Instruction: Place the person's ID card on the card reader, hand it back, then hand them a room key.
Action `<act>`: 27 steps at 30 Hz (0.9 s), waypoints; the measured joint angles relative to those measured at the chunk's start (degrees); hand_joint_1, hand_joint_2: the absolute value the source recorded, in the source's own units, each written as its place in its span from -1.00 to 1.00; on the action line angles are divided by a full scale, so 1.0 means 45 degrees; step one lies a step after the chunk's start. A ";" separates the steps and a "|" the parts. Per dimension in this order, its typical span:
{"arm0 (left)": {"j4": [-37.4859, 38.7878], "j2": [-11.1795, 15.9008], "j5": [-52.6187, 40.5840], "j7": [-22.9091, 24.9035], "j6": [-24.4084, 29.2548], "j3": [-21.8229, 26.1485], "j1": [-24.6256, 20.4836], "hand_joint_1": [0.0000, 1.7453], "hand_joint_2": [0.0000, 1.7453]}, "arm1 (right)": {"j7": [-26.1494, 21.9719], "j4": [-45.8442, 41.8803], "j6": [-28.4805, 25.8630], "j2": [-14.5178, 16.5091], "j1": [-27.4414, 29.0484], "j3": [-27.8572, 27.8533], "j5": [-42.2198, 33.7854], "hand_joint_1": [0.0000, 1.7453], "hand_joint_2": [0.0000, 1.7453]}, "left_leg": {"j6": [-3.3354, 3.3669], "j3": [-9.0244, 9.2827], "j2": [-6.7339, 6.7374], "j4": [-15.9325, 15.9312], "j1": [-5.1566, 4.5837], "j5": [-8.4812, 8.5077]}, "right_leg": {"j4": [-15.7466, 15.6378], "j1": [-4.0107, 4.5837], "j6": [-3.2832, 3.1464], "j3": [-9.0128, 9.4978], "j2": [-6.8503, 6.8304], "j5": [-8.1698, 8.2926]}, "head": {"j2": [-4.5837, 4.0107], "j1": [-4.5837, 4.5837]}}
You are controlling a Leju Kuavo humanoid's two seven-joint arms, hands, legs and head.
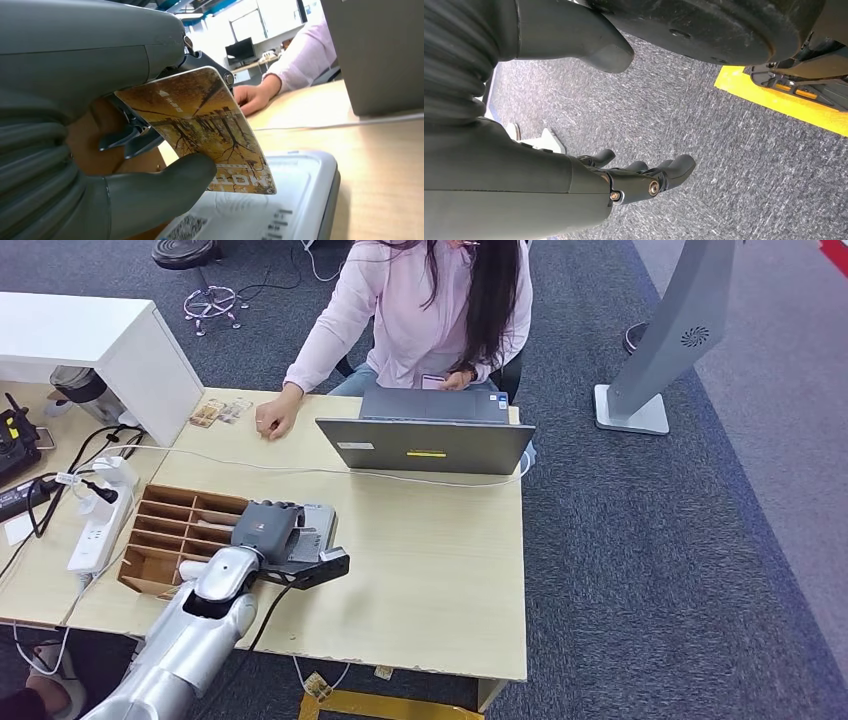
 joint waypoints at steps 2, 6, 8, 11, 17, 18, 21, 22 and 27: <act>0.0107 0.0000 0.0017 0.0000 -0.0012 0.0000 -0.0006 1.00 1.00 | -0.0006 0.0004 0.0000 0.0000 0.0000 0.0010 -0.0017 -1.00 1.00 | 0.0000 0.0000 0.0000 0.0000 0.0000 0.0000 | 0.0000 0.0000 0.0000 0.0000 0.0000 0.0000 | 0.0000 0.0000; 0.0206 0.0000 0.0030 0.0000 -0.0013 0.0000 -0.0041 1.00 1.00 | -0.0007 0.0007 0.0004 0.0000 0.0000 0.0017 -0.0023 -1.00 1.00 | 0.0000 0.0001 0.0000 0.0000 0.0000 0.0000 | 0.0000 0.0000 0.0000 0.0001 -0.0001 0.0001 | 0.0000 -0.0002; 0.0243 0.0004 0.0077 0.0002 0.0007 0.0000 -0.0063 1.00 1.00 | -0.0007 0.0010 0.0030 0.0000 0.0000 0.0019 -0.0042 -1.00 1.00 | 0.0000 0.0002 0.0000 0.0000 0.0000 0.0000 | 0.0000 0.0000 0.0000 0.0002 -0.0001 0.0001 | 0.0000 -0.0002; 0.0271 0.0010 0.0249 0.0009 0.0205 0.0000 -0.0084 1.00 1.00 | -0.0011 0.0013 0.0102 -0.0002 0.0001 0.0021 -0.0118 -1.00 1.00 | 0.0000 0.0003 0.0000 0.0000 0.0002 0.0001 | 0.0001 0.0000 -0.0002 0.0001 0.0000 0.0002 | 0.0000 -0.0001; -0.0077 0.0110 0.0407 0.0126 0.1558 0.0001 -0.0186 1.00 1.00 | -0.0103 0.0017 0.0168 -0.0032 0.0006 0.0034 -0.0260 -1.00 1.00 | -0.0001 0.0002 -0.0001 0.0001 0.0003 0.0002 | 0.0003 0.0002 -0.0004 0.0001 -0.0001 0.0003 | 0.0000 -0.0001; -0.0217 0.0171 0.0386 0.0130 0.1774 0.0004 -0.0273 1.00 1.00 | -0.0138 0.0017 0.0170 -0.0038 0.0007 0.0040 -0.0268 -1.00 1.00 | -0.0001 0.0001 -0.0002 0.0001 0.0003 0.0002 | 0.0003 0.0002 -0.0004 0.0001 -0.0002 0.0004 | 0.0000 -0.0001; -0.0611 0.0407 0.0227 0.0112 0.2536 0.0041 -0.0690 1.00 1.00 | -0.0266 0.0021 0.0181 -0.0058 0.0006 0.0080 -0.0274 -1.00 1.00 | 0.0001 0.0000 -0.0003 0.0001 0.0003 0.0003 | 0.0003 0.0003 -0.0004 0.0002 -0.0005 0.0005 | 0.0000 -0.0002; -0.0706 0.0482 0.0169 0.0074 0.2907 0.0084 -0.0859 1.00 1.00 | -0.0316 0.0022 0.0189 -0.0067 0.0006 0.0103 -0.0274 -1.00 1.00 | 0.0002 0.0000 -0.0003 0.0001 0.0003 0.0004 | 0.0004 0.0003 -0.0004 0.0002 -0.0005 0.0006 | 0.0000 -0.0002; -0.0800 0.0749 -0.0229 -0.0063 0.4051 0.0373 -0.1919 1.00 1.00 | -0.0498 0.0022 0.0219 -0.0104 -0.0004 0.0247 -0.0253 -1.00 1.00 | 0.0006 0.0000 -0.0006 0.0001 0.0003 0.0013 | 0.0005 0.0003 -0.0004 0.0005 -0.0010 0.0010 | 0.0000 -0.0001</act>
